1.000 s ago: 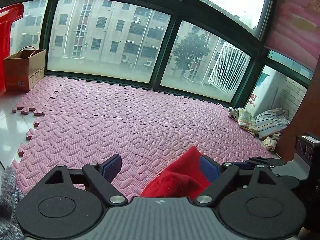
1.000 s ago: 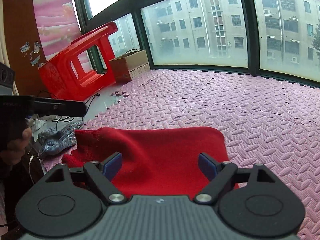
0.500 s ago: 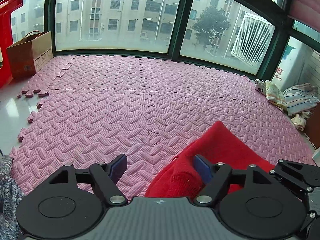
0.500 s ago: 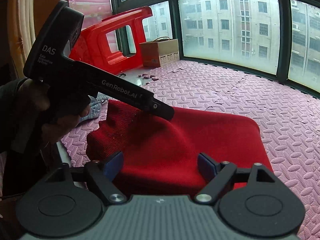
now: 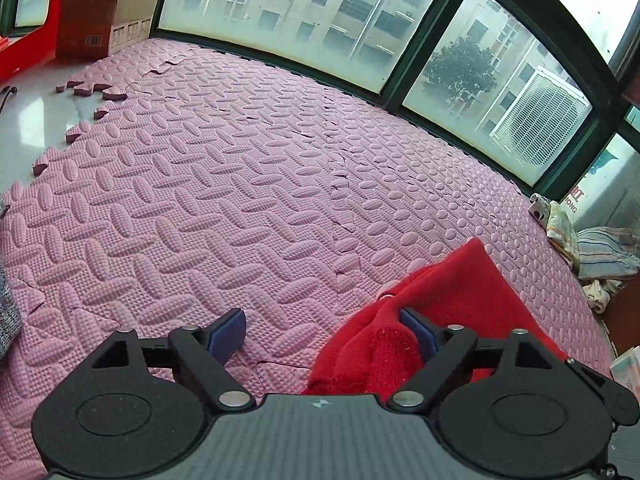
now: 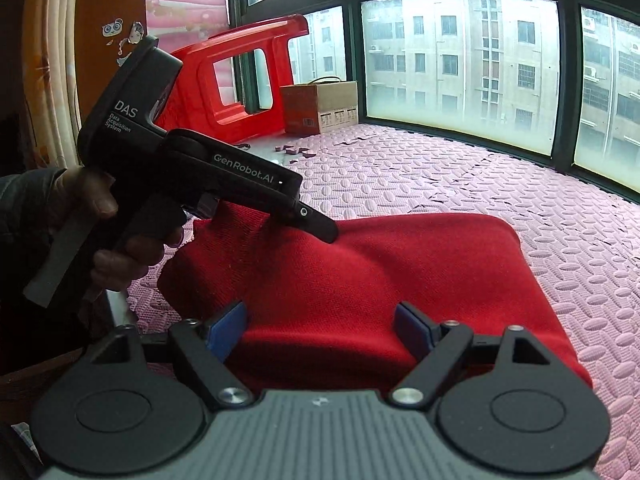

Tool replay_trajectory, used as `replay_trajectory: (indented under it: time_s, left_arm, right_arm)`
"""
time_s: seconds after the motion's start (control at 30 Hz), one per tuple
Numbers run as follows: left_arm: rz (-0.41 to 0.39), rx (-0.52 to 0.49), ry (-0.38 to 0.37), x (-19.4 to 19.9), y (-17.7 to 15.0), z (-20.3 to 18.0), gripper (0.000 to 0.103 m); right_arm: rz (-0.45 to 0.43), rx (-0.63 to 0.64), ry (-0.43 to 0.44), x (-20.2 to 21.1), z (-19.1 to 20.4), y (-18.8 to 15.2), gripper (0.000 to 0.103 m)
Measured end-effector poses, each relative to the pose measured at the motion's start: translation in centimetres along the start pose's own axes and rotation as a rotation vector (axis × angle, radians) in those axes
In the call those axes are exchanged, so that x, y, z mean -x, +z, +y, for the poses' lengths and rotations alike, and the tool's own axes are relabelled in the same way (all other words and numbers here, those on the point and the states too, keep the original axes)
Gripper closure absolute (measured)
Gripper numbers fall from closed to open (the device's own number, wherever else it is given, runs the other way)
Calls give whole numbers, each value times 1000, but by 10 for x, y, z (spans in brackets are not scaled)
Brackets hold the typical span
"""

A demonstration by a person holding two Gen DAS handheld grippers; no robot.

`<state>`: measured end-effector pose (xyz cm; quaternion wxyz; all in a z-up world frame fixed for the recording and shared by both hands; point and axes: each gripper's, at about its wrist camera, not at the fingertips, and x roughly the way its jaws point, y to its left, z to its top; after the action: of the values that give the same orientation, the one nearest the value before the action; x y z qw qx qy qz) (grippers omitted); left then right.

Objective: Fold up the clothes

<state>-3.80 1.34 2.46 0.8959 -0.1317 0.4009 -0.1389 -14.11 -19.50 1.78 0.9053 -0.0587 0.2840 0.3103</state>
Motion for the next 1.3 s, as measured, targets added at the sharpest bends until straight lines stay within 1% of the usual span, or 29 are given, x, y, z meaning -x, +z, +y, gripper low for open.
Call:
replay_trajectory:
  time_s: [0.03,0.13,0.27,0.43,0.5,0.53,0.7,0.87,0.97,1.07,1.2,1.3]
  left_arm:
    - [-2,1,11,0,0,-1,6]
    - [-4,15,22,0,-1,0,4]
    - [-7,37,27,1,-1,1,0]
    - [-17,36,29,3,-1,-1,0]
    - [-14,50,26,2,-1,0,0]
    - [-14,60,23,2,-1,0,0]
    - [-3,91,9,3,0,3,0]
    - [-2,95,6,3,1,3,0]
    - [-1,101,2,2,0,4,0]
    - [1,104,3,2,-1,3,0]
    - [0,107,7,3,-2,2,0]
    - [-3,108,12,5,-1,1,0]
  right_arm:
    - [-2,0,0,0,0,0,20]
    - [-4,3,-1,1,0,1,19]
    - [-1,-6,-11,0,-3,4,12]
    - [10,-24,-20,0,-9,10,4]
    - [15,-32,-15,0,-12,14,3]
    - [14,-39,-14,1,-13,16,0]
    - [-13,-107,-31,6,-31,26,0]
    - [4,-169,-54,4,-46,25,0]
    - [27,-159,-53,-3,-46,14,0]
    - [24,-158,-62,-9,-42,4,0]
    - [24,-152,-62,-8,-43,6,0]
    - [-4,-147,-65,0,-42,7,0]
